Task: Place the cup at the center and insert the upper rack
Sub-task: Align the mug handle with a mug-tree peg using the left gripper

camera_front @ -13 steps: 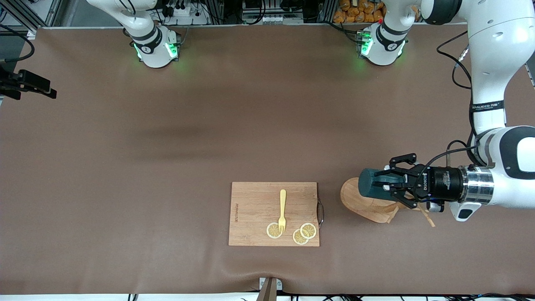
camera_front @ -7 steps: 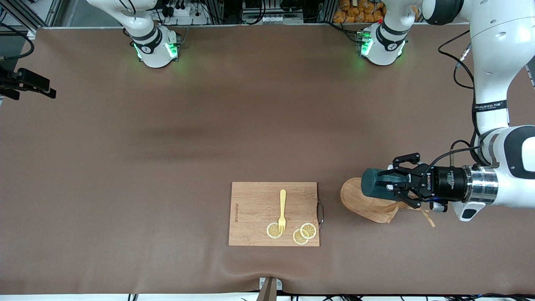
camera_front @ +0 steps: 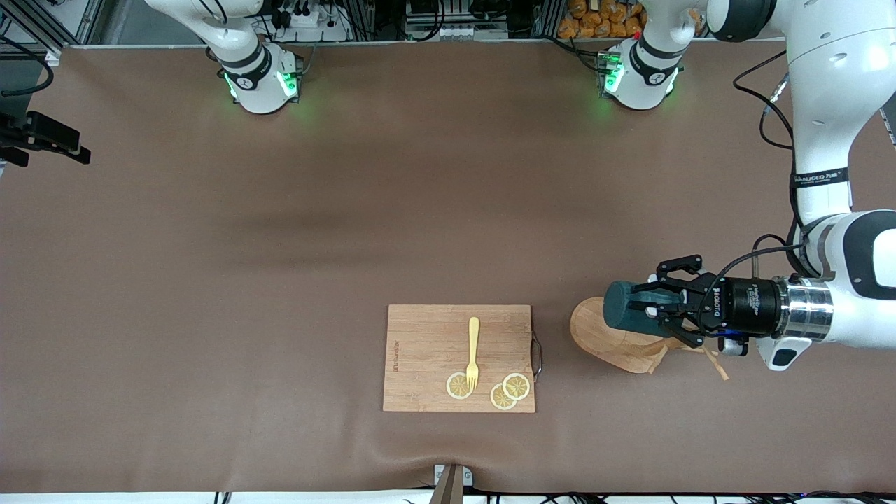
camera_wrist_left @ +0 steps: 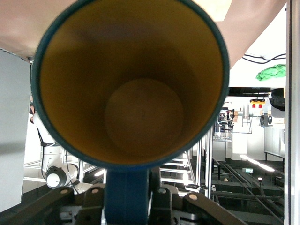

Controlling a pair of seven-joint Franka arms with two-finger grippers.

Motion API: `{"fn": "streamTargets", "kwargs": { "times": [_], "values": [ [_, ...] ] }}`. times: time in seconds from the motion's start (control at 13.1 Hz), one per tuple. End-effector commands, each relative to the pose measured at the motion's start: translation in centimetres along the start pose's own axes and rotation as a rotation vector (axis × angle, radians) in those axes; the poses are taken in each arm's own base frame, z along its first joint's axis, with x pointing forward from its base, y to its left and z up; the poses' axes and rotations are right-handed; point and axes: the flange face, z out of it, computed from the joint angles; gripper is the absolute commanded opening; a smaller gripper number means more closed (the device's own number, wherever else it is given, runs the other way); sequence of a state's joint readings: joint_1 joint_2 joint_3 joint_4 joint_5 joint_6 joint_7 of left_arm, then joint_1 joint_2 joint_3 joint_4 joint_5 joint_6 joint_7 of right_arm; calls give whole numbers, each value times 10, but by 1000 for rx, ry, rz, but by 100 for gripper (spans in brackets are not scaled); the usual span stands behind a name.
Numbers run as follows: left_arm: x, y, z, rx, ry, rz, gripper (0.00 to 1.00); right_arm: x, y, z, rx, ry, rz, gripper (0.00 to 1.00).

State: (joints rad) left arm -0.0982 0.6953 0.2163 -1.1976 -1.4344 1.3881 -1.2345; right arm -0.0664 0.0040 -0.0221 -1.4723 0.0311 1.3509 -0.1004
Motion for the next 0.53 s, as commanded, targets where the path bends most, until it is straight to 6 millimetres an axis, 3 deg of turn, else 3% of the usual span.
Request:
{"fn": "streamTargets", "kwargs": {
  "times": [0.0,0.15,0.31,0.46],
  "values": [
    [-7,-1,3,8,-27,37,0,-1,-1,-5,3,5,3,100],
    [-7,-1,5,12,-21,42,0,0,-1,-5,3,5,3,100],
    [-11,-3,-14,-13,-37,45,0,-1,-2,-5,3,5,1,100],
    [-14,-4,-11,4,-50,54,0,-1,-2,-6,3,6,1,100]
  ]
}}
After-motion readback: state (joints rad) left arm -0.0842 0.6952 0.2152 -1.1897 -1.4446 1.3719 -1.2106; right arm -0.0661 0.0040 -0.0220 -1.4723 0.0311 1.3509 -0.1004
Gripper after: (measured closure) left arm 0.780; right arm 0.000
